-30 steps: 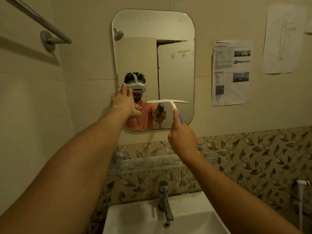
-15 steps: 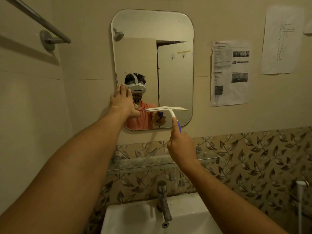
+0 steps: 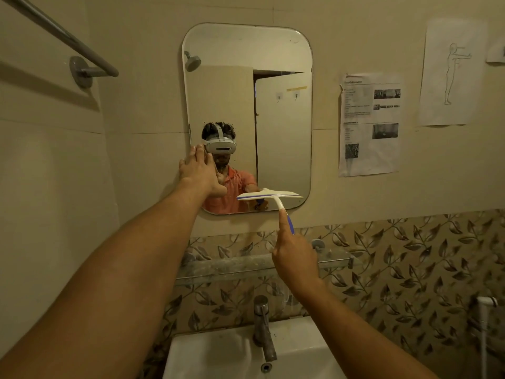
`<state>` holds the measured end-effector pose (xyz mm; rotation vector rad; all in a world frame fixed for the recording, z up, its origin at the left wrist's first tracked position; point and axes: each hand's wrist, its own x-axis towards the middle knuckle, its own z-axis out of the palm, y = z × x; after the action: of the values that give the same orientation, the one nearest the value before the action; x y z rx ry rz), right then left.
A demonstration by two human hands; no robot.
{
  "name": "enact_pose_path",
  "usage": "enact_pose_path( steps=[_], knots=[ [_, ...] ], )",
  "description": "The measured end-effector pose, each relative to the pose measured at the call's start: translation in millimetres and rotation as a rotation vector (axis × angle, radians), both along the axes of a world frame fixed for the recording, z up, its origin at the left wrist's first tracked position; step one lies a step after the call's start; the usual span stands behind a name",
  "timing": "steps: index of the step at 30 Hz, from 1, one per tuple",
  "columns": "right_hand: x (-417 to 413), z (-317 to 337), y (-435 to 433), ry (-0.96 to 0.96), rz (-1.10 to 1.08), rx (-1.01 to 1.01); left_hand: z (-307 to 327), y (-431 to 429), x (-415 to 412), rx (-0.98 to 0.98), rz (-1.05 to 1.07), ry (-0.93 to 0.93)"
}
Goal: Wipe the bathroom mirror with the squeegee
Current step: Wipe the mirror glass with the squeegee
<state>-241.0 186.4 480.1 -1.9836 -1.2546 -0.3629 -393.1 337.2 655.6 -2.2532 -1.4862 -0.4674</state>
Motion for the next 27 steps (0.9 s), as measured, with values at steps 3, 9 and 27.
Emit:
enact_pose_path(
  steps=[3, 9, 27],
  knots=[
    [-1.4, -5.1, -2.6, 0.007, 0.002, -0.018, -1.8, -1.6, -0.6, -0.002, 0.007, 0.005],
    [-3.7, -17.8, -12.5, 0.049, -0.016, -0.080, -5.4, -2.1, -1.7, -0.015, 0.004, 0.009],
    [-20.2, 102.0, -26.2, -0.007, 0.069, 0.126, 43.7, -8.5, -43.4, 0.215, -0.062, -0.062]
  ],
)
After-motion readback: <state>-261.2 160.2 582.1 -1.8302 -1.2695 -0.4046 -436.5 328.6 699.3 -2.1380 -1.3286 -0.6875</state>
